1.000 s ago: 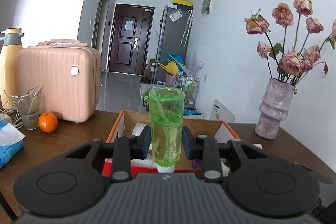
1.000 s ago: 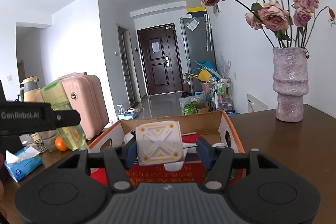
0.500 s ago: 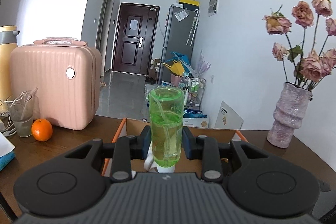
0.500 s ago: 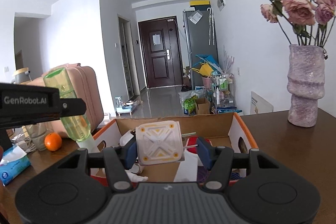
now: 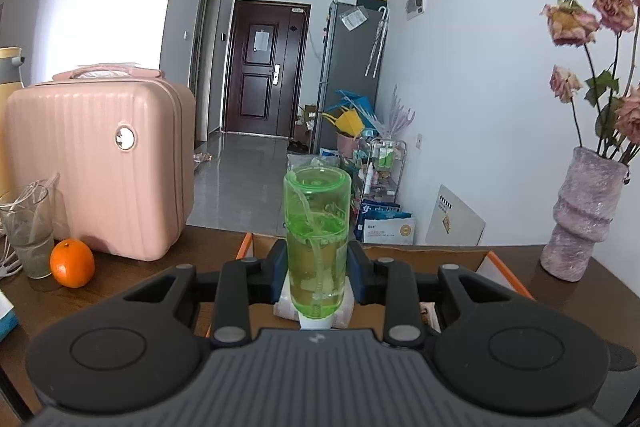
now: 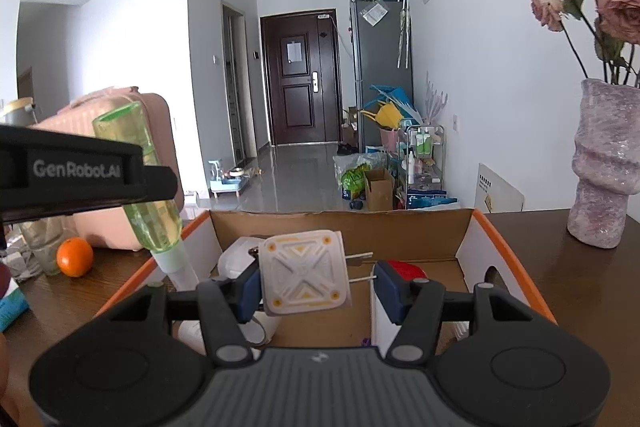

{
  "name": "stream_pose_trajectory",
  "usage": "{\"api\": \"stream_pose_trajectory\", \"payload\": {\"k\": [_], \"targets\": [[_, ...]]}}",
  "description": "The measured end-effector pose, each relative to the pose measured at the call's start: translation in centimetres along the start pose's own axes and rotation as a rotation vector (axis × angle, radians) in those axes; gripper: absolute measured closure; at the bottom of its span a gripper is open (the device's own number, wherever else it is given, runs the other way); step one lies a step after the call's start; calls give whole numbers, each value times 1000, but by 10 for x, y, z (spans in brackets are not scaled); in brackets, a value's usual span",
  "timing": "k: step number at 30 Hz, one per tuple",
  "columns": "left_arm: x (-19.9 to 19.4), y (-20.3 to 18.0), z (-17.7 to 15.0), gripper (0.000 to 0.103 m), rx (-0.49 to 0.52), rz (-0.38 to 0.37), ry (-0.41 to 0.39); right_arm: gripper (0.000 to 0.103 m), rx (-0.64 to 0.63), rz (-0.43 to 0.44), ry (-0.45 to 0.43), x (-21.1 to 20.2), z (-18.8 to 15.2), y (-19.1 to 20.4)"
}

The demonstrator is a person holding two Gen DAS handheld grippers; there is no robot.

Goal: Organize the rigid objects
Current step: 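Open both tools to drop the spray bottle and plug into the box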

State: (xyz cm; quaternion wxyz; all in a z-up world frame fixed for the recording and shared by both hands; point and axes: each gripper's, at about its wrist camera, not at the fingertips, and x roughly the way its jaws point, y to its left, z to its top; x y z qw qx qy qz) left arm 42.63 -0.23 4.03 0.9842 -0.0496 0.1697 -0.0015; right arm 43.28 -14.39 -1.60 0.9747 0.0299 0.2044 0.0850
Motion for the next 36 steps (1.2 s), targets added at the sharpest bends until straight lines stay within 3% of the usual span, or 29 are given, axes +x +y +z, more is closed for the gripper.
{"api": "stream_pose_trajectory", "payload": {"k": [12, 28, 29, 32, 34, 36], "targets": [[36, 1, -4, 71, 39, 7, 49, 45, -30, -52, 52, 27, 2, 2], [47, 2, -9, 70, 61, -11, 99, 45, -37, -30, 104, 32, 7, -1], [46, 2, -9, 65, 62, -18, 96, 45, -37, -32, 107, 32, 7, -1], [41, 1, -9, 35, 60, -6, 80, 43, -33, -37, 105, 31, 6, -1], [39, 1, -8, 31, 65, 0, 68, 33, -28, -48, 90, 28, 8, -1], [37, 1, -7, 16, 64, 1, 64, 14, -20, -59, 67, 24, 9, -3]]}}
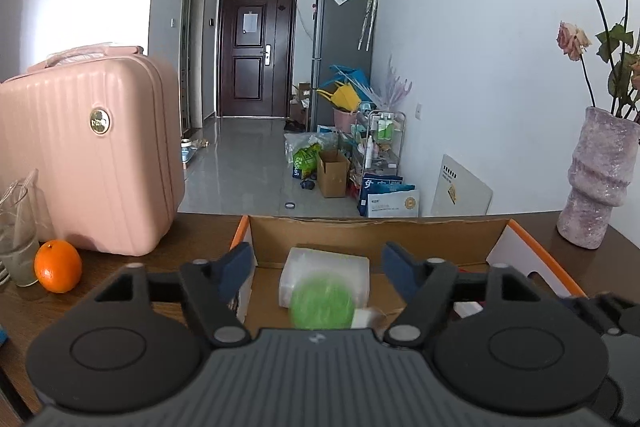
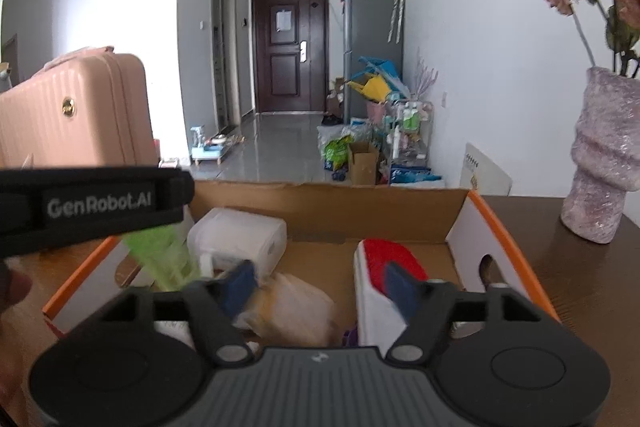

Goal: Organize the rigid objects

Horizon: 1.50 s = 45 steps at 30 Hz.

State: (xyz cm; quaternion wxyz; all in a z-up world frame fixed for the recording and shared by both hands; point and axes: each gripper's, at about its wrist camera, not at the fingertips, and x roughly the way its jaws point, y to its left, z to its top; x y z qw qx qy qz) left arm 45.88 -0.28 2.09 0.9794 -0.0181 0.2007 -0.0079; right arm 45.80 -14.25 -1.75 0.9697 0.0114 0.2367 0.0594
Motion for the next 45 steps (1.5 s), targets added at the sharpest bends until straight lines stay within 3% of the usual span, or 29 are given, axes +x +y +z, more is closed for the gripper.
{"api": "stream_pose_trajectory", "payload": {"k": [3, 6, 26, 45], "targets": [[-5, 0, 0, 0, -4, 23, -22, 6, 6, -11, -13, -4, 1, -3], [-7, 2, 1, 0, -5, 27, -26, 2, 23, -19, -20, -6, 0, -9], [-26, 8, 5, 0, -7, 48, -11, 0, -21, -23, -41, -30, -1, -12], [-106, 5, 0, 0, -12, 29, 1, 0, -28, -32, -60, -112, -13, -26]]}}
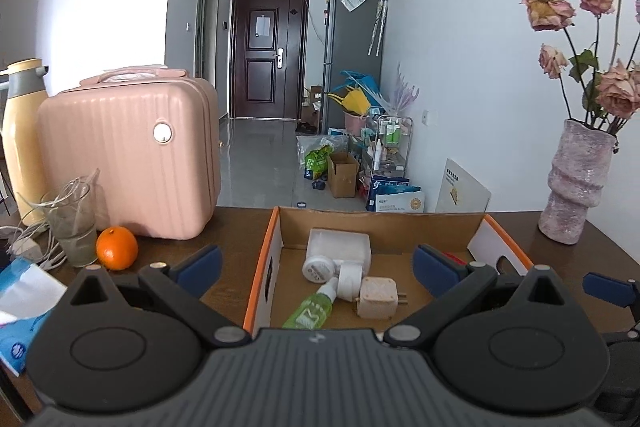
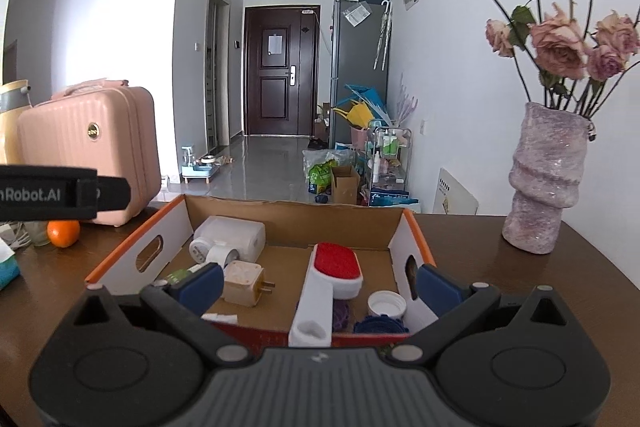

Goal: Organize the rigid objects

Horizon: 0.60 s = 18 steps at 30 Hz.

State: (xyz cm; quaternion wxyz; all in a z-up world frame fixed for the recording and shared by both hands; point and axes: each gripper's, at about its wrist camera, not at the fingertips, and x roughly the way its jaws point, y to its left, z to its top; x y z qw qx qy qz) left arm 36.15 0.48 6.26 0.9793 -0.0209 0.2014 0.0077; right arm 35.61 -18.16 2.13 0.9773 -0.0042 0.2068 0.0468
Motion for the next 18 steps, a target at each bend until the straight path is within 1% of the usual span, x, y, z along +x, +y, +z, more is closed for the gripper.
{"api": "stream_pose_trajectory", "payload": {"k": [5, 9, 14, 18], "targets": [[-36, -1, -8, 0, -3, -5, -22, 0, 11, 3, -34, -36, -5, -7], [-74, -2, -18, 0, 0, -6, -51, 0, 22, 10, -80, -73, -11, -14], [-123, -5, -35, 0, 12, -2, -99, 0, 26, 28, -118, -121, -31, -22], [-159, -6, -55, 0, 15, -15, -118, 0, 27, 34, -139, -159, -51, -28]]}}
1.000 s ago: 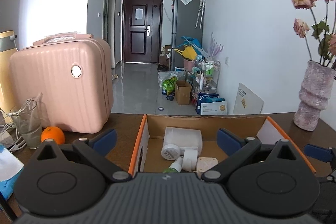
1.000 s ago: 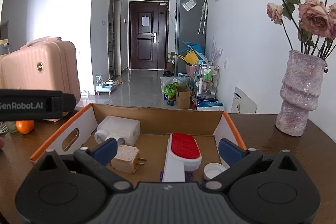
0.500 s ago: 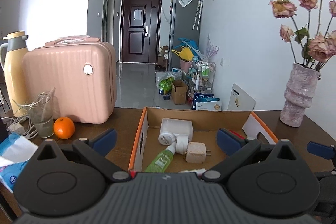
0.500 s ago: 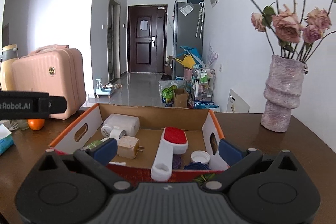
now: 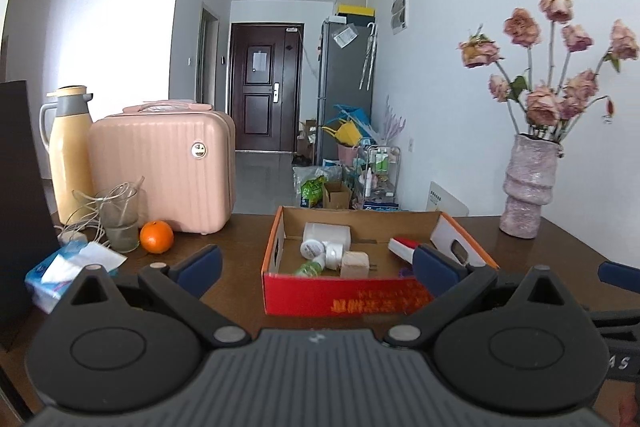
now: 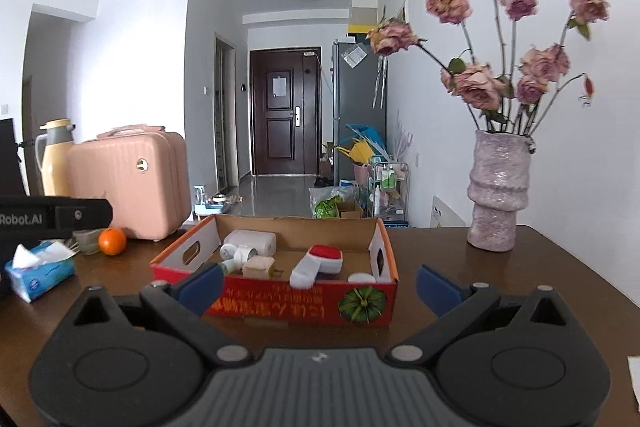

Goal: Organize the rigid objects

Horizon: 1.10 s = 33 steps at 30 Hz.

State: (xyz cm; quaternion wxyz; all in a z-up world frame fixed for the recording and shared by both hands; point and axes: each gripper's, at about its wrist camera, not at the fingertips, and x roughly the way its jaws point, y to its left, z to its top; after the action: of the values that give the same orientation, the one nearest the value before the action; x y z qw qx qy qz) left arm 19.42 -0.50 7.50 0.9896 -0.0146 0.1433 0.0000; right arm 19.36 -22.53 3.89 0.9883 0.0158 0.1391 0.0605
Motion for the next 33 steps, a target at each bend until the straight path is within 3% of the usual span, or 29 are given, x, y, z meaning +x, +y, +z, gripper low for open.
{"api": "stream_pose_trajectory", "payload": {"k": [5, 14, 23, 33], "targets": [[-41, 5, -25, 0, 13, 15, -14, 0, -4, 10, -33, -46, -17, -6], [-90, 19, -65, 0, 4, 37, 29, 0, -1, 12, -52, -102, -42, -8], [-122, 22, -75, 0, -1, 36, 4, 0, -2, 26, -58, -126, -50, -6], [-130, 20, -74, 0, -2, 26, -6, 0, -7, 37, -75, -133, -51, -2]]}}
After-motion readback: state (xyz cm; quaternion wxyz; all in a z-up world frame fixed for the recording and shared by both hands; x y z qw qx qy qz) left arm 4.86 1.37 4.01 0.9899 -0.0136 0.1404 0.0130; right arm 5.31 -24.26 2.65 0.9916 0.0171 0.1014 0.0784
